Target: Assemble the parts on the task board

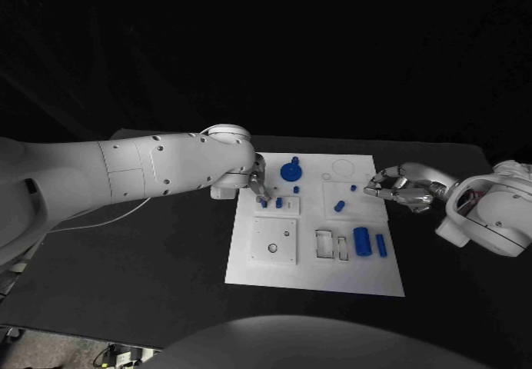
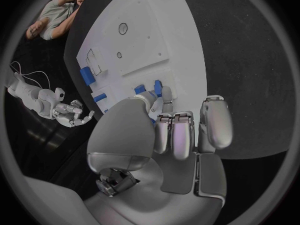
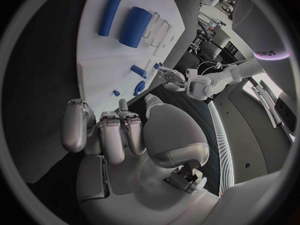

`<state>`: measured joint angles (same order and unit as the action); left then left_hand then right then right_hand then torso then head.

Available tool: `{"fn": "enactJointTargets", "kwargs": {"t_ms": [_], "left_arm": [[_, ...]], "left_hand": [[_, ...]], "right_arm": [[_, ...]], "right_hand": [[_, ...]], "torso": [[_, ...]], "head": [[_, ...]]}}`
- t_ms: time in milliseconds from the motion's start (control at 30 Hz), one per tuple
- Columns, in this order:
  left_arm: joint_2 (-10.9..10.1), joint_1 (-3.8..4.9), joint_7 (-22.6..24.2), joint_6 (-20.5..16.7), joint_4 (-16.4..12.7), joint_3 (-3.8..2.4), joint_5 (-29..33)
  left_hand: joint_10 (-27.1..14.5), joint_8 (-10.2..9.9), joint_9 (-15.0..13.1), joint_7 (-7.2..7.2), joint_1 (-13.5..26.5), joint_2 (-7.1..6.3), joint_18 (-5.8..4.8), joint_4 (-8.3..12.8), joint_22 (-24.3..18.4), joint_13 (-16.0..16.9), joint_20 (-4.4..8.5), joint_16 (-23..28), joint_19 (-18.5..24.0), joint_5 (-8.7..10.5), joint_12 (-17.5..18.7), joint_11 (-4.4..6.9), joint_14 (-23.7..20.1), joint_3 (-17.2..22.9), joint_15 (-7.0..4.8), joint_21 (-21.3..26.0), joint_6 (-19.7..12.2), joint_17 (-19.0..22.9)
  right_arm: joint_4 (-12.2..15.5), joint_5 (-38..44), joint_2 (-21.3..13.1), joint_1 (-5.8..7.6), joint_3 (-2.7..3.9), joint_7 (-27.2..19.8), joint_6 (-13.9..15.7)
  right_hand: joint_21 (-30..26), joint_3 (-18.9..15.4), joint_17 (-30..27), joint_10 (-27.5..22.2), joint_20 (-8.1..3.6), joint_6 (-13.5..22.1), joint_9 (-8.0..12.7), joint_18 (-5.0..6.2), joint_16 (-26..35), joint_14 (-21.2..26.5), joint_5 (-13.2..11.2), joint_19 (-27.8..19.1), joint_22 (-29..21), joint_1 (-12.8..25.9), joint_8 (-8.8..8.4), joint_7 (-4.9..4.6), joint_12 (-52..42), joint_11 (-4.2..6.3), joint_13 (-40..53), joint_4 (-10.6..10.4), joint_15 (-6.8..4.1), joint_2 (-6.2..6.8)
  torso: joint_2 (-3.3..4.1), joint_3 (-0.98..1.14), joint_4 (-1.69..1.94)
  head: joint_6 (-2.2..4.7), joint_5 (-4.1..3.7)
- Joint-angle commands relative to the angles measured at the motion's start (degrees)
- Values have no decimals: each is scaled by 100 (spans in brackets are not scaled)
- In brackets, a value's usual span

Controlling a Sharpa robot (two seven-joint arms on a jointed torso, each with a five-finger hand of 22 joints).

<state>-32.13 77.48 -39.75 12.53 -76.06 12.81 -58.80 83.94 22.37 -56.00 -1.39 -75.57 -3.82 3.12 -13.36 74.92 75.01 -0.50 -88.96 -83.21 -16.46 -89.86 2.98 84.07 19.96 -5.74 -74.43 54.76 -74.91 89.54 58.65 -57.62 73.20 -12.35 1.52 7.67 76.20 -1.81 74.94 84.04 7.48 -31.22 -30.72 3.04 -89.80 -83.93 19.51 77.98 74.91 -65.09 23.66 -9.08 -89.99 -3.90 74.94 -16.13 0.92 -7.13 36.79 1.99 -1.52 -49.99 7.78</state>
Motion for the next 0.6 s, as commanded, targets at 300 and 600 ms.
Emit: {"fn": "enactJointTargets", "kwargs": {"t_ms": [300,600], "left_arm": [[-238,-39,-860,-312,-268,11,-161],[-496,-35,-830,-920,-660,7,-286]], "left_hand": [[606,42,-22,43,-65,-80,83,200,414,1499,9,67,8,67,-14,19,560,192,-34,53,74,-1419],[606,109,-57,61,13,-112,80,176,424,1499,18,237,-7,138,-14,33,529,246,-45,50,139,-1329]], "right_arm": [[-14,21,1,-13,-1,-33,-22],[-10,21,-25,-19,-1,-12,-23]], "right_hand": [[-51,-5,1506,596,9,-8,9,104,-20,-607,25,-40,953,-67,-38,-12,-1,-45,1506,21,29,17],[-55,-5,1506,596,9,-7,10,105,-20,-607,26,-42,952,-69,-39,-12,-1,-45,1506,22,29,18]], "torso": [[-8,7,-5],[-10,7,-3]], "head": [[-1,3],[-1,-41]]}}
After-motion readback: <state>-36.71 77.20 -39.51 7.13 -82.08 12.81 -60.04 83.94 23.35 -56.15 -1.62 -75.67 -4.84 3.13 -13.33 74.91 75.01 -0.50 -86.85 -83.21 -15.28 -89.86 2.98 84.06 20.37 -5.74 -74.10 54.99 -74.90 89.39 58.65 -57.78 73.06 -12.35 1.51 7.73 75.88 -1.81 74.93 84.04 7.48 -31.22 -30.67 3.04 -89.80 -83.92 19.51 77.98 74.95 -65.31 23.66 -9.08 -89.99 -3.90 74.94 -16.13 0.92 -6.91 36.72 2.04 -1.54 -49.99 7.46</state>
